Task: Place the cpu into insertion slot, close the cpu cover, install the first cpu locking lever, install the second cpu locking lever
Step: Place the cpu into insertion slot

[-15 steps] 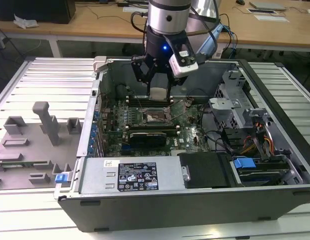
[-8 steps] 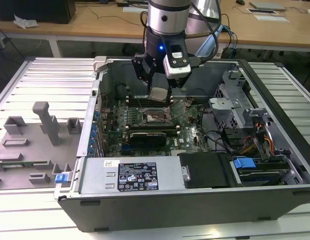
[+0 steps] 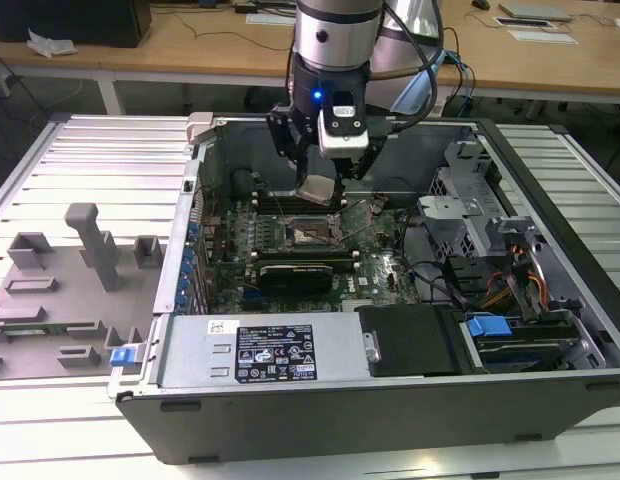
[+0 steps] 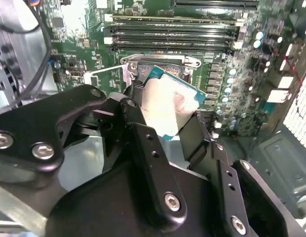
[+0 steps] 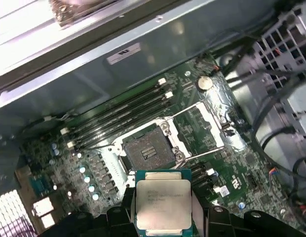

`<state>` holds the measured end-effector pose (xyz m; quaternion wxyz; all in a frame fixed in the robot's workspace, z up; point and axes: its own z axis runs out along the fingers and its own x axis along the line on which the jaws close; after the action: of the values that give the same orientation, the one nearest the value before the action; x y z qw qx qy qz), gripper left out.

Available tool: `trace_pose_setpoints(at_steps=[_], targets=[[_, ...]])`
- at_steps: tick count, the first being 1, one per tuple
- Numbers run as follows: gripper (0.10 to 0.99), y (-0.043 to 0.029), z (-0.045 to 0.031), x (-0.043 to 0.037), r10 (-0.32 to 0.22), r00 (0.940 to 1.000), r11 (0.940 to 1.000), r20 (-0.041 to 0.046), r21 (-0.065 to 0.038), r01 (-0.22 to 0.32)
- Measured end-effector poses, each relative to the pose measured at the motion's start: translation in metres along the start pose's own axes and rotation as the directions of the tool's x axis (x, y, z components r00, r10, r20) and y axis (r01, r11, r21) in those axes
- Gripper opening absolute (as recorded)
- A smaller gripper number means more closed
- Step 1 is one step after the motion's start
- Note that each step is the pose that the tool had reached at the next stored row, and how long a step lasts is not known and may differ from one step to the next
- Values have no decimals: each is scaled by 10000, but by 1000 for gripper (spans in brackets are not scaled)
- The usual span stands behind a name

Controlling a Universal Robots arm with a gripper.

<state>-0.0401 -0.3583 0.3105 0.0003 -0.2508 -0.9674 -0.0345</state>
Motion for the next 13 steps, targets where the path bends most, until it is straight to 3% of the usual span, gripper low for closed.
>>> trace_pose_setpoints(at_steps=[4,6,10,11,13], targets=[[541,0,5,0,869,9962,9962,57,-17,-869],[541,0,7,0,1323,9912,9912,87,-29,-1323],[541,-2,23,-1,2286,9734,9735,147,-60,-2285],[541,-2,34,-1,2655,9640,9641,171,-71,-2654],[541,-3,45,-1,3048,9522,9524,195,-86,-3047]])
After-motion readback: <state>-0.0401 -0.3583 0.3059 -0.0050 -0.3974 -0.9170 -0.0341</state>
